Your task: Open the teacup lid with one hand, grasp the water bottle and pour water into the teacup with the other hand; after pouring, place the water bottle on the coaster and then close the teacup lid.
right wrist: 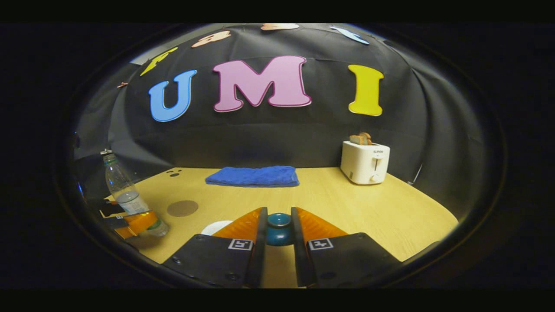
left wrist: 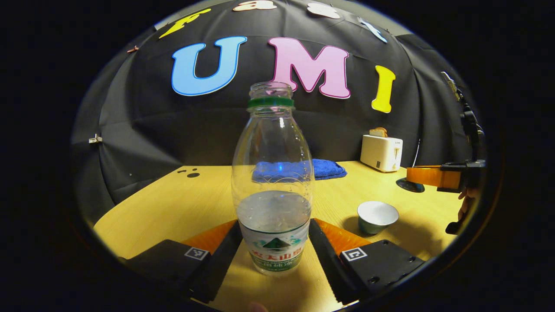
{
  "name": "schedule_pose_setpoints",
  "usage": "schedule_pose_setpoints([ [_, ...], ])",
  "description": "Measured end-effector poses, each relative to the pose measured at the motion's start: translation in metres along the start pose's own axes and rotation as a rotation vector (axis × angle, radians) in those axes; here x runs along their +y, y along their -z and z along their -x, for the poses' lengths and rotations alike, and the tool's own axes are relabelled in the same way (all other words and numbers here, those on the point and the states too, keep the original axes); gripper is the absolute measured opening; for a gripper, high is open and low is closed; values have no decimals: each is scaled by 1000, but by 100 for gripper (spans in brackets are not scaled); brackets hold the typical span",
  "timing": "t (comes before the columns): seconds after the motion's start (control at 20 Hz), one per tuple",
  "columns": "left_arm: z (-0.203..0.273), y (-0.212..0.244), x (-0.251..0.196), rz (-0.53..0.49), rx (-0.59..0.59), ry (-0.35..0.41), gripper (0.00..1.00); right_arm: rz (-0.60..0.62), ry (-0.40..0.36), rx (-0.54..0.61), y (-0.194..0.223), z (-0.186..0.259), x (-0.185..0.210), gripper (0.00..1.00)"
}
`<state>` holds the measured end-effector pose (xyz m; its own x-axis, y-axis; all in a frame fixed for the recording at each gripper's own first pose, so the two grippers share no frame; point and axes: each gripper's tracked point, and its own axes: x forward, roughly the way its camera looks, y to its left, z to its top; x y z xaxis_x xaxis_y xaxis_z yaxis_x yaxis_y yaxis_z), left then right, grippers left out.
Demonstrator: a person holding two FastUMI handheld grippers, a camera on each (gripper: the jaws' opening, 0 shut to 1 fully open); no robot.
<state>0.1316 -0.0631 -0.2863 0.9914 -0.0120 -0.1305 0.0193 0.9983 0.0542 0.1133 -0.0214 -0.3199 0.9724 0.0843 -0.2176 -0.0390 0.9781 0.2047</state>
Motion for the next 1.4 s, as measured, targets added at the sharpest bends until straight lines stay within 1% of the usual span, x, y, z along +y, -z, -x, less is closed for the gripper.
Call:
schedule_pose_setpoints([
  [0.05, 0, 0, 1, -13, 0, -11, 92, -4, 5, 2, 0, 1, -5, 31],
  [0.1, -1, 0, 0, -20, 1, -12, 87, -7, 9, 5, 1, 1, -9, 31],
  [0.15, 0, -1, -1, -28, 1, -9, 81, -7, 13, 5, 2, 1, -12, 31],
  [0.25, 1, -2, 0, -66, 12, -21, 78, -6, 11, 5, 4, 0, -16, 31],
  [0.3, 0, 0, 2, -104, 26, -38, 78, -7, 9, 3, 4, -1, -18, 31],
  [0.35, 0, -1, 8, -160, 45, -65, 80, -8, 7, 2, 4, -3, -19, 31],
  [0.4, 0, -1, 16, -232, 70, -104, 77, -7, 5, 4, 5, -3, -21, 31],
  [0.45, -3, -3, 24, -308, 94, -141, 76, -4, 5, 3, 5, -4, -22, 36],
  [0.5, -5, -3, 30, -387, 115, -167, 76, 1, 5, 1, 5, -3, -25, 31],
  [0.6, -11, -10, 36, -564, 128, -202, 76, 12, 6, -1, 5, -4, -30, 31],
  [0.65, -13, -15, 36, -649, 129, -210, 76, 15, 8, -1, 5, -4, -34, 31],
  [0.75, -19, -20, 24, -793, 129, -202, 76, 20, 13, 2, 6, -4, -41, 31],
  [0.85, -22, -21, 12, -904, 136, -198, 76, 26, 19, 3, 7, -3, -49, 31],
  [1.05, -30, -15, 4, -1072, 189, -216, 76, 26, 23, 1, 8, -2, -60, 31],
  [1.1, -33, -15, 4, -1106, 200, -228, 76, 29, 25, 3, 9, -1, -63, 36],
  [1.15, -36, -15, 3, -1134, 211, -235, 75, 28, 25, 2, 9, -1, -64, 31],
  [1.4, -41, -18, 6, -1252, 241, -254, 76, 25, 28, 3, 10, -2, -74, 31],
])
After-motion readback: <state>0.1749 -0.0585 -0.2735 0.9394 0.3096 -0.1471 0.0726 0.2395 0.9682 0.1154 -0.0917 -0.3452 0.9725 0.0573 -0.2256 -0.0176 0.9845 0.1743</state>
